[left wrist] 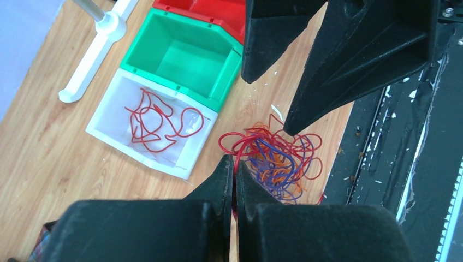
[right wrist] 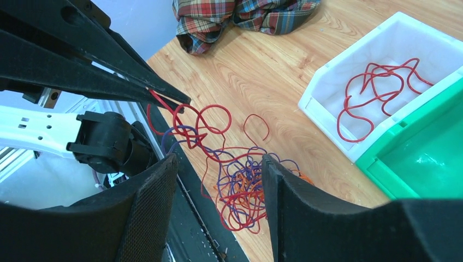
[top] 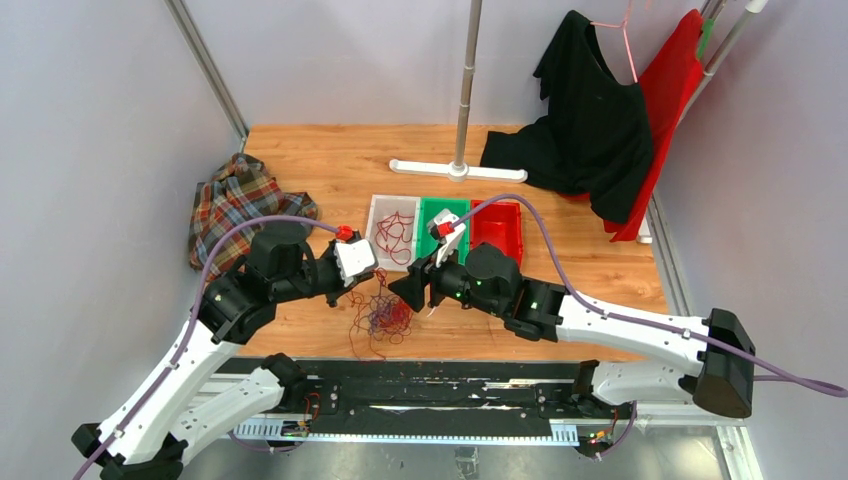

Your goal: Untangle the cables

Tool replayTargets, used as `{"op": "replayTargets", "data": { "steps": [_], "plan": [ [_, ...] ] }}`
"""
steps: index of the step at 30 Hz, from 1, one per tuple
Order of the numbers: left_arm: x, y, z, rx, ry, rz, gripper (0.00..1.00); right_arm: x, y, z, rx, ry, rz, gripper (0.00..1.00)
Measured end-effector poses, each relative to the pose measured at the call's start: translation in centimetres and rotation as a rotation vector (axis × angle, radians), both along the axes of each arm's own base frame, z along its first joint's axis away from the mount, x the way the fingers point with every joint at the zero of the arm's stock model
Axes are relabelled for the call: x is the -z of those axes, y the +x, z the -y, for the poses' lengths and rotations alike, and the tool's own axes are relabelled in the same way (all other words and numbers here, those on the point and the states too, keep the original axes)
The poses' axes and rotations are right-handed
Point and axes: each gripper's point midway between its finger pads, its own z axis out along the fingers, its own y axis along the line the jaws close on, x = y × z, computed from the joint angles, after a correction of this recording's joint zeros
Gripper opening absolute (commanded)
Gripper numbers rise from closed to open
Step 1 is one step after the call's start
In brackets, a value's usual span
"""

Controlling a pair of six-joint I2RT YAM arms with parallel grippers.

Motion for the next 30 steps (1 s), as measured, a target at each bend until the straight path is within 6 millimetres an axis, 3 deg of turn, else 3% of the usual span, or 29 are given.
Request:
{"op": "replayTargets", "data": {
  "steps": [8,19,30],
  "plan": [
    [0.3,-0.2,0.0,-0.022,-0.014,-0.050,0.00,-0.2,0.0,-1.3,-0.023,0.043,-0.002,0.54],
    [0.9,-0.6,-0.1,-0.024,0.001,-0.080,0.00,2.4,0.9,-2.8,-0.009,-0.015,-0.019,0.22],
    [1.5,-1.6,-0.4,0.005,0.024,-0.110,0.01,0.5,1.7,-2.7,0.026,0.059,0.009,0.15]
  ]
}}
